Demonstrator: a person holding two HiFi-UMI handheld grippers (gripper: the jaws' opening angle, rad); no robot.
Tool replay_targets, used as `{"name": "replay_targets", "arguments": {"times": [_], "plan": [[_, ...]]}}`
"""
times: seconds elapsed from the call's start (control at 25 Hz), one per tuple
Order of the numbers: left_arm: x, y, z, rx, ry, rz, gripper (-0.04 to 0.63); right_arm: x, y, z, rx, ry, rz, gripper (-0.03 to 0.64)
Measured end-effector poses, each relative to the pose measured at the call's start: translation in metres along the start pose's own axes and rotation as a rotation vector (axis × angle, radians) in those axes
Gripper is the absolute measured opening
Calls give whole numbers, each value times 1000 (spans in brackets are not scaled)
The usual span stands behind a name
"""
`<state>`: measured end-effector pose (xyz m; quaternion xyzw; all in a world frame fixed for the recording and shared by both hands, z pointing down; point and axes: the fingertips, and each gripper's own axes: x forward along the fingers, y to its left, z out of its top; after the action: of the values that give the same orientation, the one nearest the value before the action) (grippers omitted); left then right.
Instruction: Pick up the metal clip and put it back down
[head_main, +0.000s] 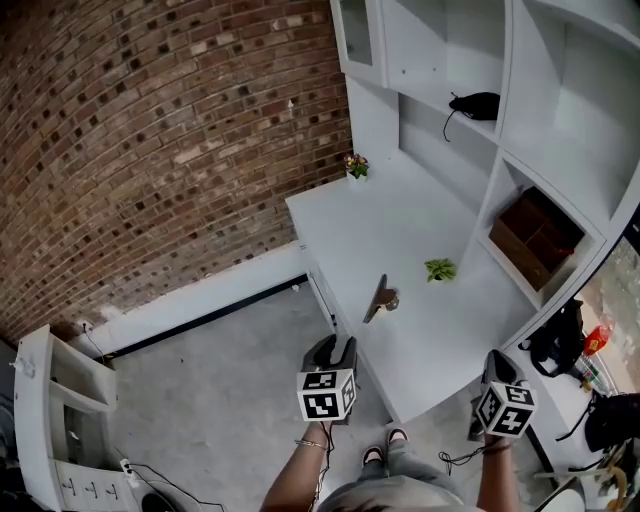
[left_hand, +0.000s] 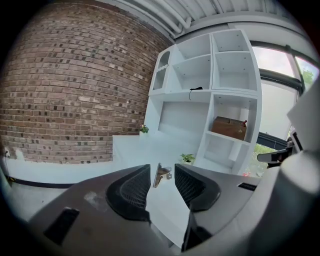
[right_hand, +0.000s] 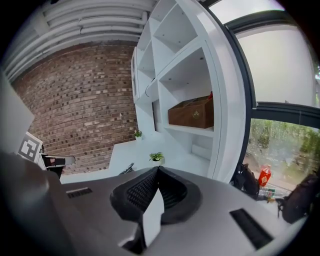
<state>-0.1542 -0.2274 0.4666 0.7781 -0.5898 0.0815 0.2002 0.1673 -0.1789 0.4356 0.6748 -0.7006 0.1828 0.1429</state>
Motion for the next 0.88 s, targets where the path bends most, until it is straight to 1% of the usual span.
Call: {"name": "replay_targets", "arguments": {"times": [0.28, 0.4, 0.72, 0.88], "plan": [[13, 1, 9, 12, 3, 15, 145, 26, 5, 27, -21, -25, 31, 2], [24, -2, 14, 16, 1, 14, 145, 34, 2, 34, -12, -33, 40, 2], [54, -16, 16, 35, 29, -16, 146, 42, -14, 36, 1, -22, 27, 2], [74, -29, 15, 71, 52, -25, 146, 46, -33, 28, 21, -2, 2, 2]]}}
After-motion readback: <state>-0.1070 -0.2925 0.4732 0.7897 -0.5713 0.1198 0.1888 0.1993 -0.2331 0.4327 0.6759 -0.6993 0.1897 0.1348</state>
